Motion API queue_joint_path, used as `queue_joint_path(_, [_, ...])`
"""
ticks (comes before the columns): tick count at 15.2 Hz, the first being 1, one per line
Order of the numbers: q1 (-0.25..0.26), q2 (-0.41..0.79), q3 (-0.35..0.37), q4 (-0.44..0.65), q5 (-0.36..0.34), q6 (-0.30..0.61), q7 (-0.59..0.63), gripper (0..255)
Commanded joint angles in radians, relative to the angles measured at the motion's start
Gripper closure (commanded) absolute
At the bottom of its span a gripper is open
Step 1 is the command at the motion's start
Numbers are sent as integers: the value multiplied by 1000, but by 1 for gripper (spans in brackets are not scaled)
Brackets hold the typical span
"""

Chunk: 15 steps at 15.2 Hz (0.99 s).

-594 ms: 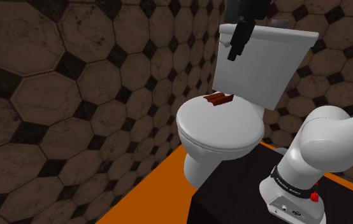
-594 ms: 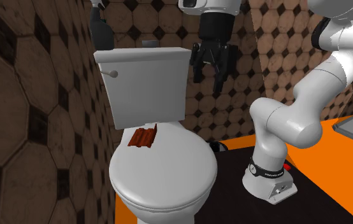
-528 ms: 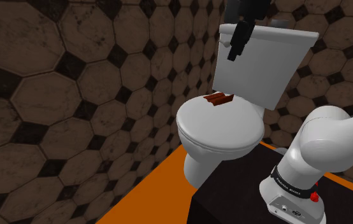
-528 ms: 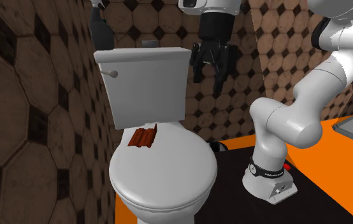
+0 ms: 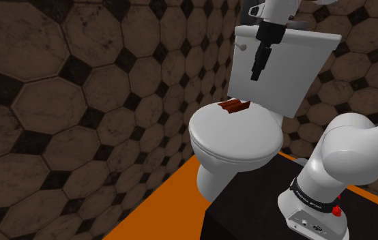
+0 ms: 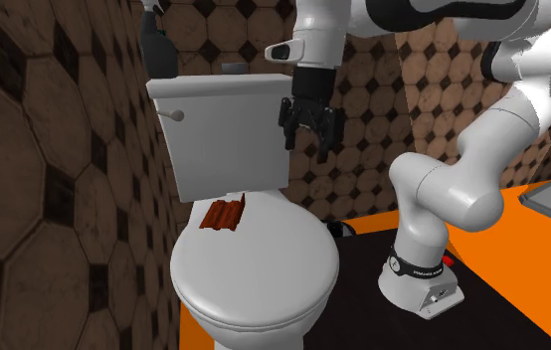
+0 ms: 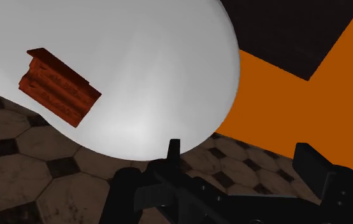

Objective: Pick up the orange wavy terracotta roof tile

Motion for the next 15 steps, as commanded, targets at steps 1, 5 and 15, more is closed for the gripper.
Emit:
queue_joint_path(1, [3,7,-50,-36,-39,37,-92,0])
queue_joint_path(5, [11,54,-148,-78,-112,119,-260,0])
queue_joint_path(15, [70,312,-410,-66,-236,367,-681,0])
